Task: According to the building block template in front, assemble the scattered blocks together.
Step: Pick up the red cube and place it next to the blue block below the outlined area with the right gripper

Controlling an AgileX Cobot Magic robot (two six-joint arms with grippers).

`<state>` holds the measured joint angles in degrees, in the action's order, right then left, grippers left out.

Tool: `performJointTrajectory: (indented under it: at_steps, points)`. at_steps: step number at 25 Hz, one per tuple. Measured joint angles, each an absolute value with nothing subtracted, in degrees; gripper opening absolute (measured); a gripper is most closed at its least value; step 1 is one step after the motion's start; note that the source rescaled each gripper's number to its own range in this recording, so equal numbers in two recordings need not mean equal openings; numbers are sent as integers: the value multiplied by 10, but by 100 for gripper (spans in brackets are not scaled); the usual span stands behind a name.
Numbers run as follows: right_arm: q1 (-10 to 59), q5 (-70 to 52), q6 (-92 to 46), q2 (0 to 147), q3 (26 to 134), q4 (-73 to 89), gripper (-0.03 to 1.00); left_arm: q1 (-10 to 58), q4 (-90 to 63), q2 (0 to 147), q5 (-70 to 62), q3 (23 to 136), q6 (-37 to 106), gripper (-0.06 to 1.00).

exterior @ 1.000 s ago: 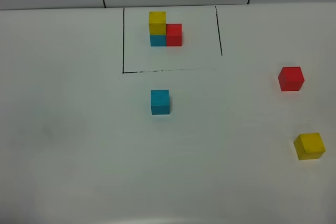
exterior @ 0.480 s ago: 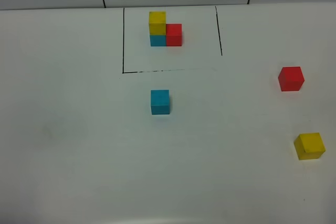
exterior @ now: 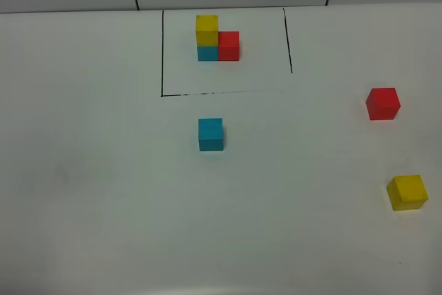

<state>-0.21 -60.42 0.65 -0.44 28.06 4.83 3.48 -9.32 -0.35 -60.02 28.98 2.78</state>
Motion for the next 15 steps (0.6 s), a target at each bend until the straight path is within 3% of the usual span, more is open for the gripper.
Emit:
performJointTrajectory:
  at_steps: [4,10,15]
  points:
    - [-2,-601,-9,55,285,49,67,35,-93,-3,-600,290,28,76]
    - [-2,-566,-48,234,329,48,93,35,-93,-3,-600,290,27,76]
    - [-2,-523,-51,384,370,43,99,35,-93,-3,-600,290,27,76]
